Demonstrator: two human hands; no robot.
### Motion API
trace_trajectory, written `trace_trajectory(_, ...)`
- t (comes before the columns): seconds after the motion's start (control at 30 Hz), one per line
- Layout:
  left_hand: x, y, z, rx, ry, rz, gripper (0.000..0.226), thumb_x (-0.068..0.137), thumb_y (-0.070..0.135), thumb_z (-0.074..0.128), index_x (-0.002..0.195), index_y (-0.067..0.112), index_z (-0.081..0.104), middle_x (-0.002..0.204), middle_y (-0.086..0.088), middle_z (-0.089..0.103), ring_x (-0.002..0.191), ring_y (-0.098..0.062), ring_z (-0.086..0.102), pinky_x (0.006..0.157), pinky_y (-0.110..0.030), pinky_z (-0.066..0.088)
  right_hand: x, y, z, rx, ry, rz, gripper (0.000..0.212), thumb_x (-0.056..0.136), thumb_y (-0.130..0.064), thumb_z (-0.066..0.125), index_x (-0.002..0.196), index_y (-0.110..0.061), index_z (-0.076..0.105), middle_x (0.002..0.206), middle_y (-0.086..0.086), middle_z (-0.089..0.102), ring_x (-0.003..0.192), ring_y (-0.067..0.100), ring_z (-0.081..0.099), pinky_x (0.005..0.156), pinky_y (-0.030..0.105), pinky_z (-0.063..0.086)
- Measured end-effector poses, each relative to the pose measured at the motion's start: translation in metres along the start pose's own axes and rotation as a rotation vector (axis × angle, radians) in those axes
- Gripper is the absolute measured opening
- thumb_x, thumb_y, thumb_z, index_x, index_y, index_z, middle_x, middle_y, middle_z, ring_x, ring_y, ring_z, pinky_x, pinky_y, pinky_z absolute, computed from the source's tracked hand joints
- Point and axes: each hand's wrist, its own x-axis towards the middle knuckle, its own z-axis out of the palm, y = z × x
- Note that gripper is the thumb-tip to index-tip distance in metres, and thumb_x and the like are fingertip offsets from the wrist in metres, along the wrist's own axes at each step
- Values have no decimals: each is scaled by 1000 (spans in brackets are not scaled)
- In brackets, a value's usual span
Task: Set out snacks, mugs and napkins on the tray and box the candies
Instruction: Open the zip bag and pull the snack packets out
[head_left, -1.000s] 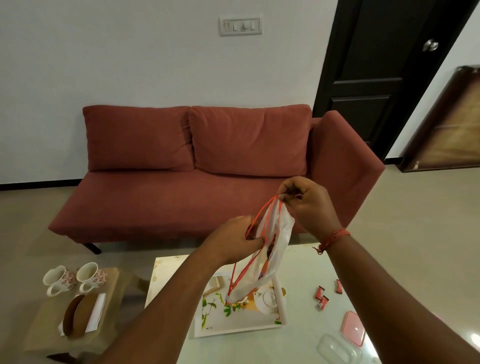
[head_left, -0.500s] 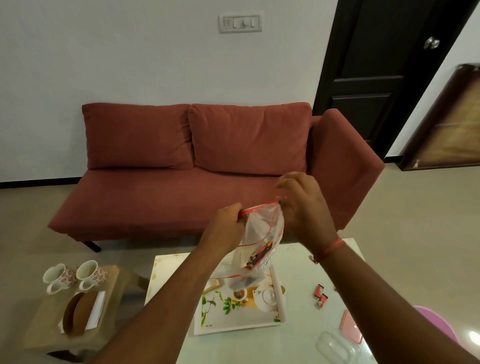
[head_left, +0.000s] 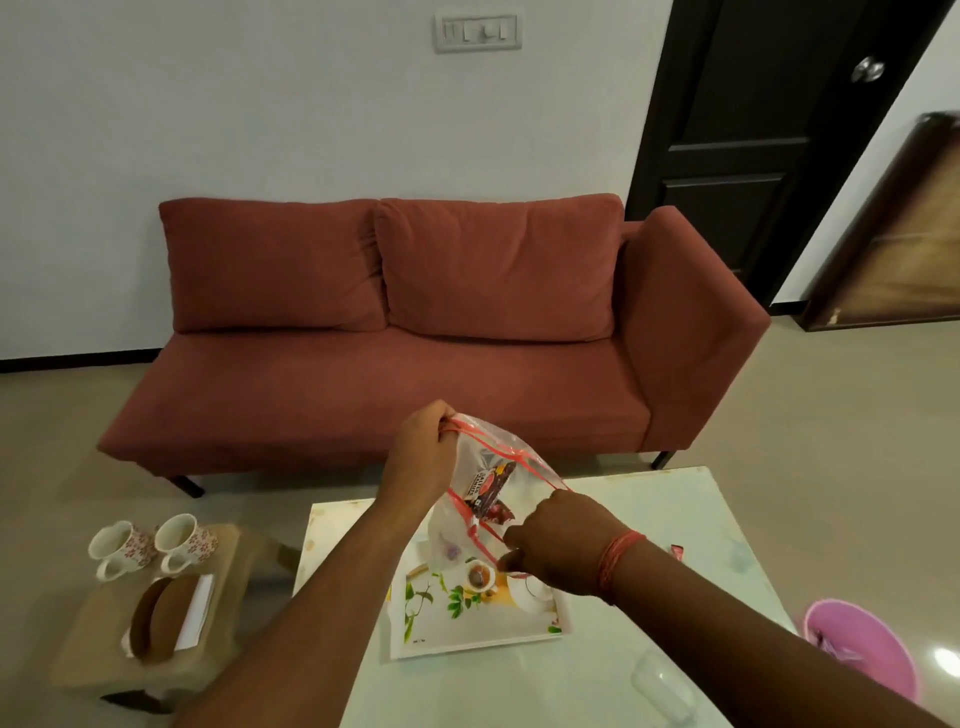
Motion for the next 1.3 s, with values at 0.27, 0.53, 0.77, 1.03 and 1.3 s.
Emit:
trace_trajectory(0.27, -18, 10, 16, 29, -18, 190, 17, 97, 10, 49, 85, 19, 57, 85, 4, 57, 76, -8, 53, 61, -23, 44, 27, 6, -31, 393, -134, 134, 33, 103, -9, 39, 131, -2, 55, 118, 22, 64, 104, 38, 62, 79, 39, 45)
trace_trajectory(0.53, -28, 38, 31, 52, -61, 321, 15, 97, 13, 49, 98, 17, 63, 97, 4, 62, 86, -9, 56, 75, -23, 52, 74, -19, -14, 244, -72, 601, 39, 97, -6, 53, 135, 2, 50, 114, 18, 61, 100, 11, 64, 88, 20, 49)
trace_trajectory(0.77, -27, 53, 20, 9, -47, 385, 20, 94, 5, 47, 99, 10, 66, 97, -1, 62, 85, -12, 55, 72, -23, 44, 58, -3, 37, -93, -551, 386, 68, 98, -41, 50, 155, -16, 23, 158, 15, 30, 145, 36, 28, 117, 48, 23)
trace_trajectory(1.03, -37, 59, 26, -73, -74, 337, 20, 97, 10, 48, 104, 14, 66, 97, 9, 57, 89, -5, 55, 72, -4, 37, 59, 2, 56, -65, -264, 480, 52, 102, -23, 46, 150, -10, 33, 154, 23, 33, 141, 44, 33, 109, 51, 39)
trace_trajectory(1.3, -32, 58, 41, -2, -164, 274, 16, 96, 13, 53, 106, 19, 64, 106, 4, 63, 90, -6, 54, 74, -11, 42, 75, -2, 44, 181, 33, 686, 41, 103, -17, 40, 142, -6, 39, 144, 14, 48, 133, 32, 45, 108, 39, 40)
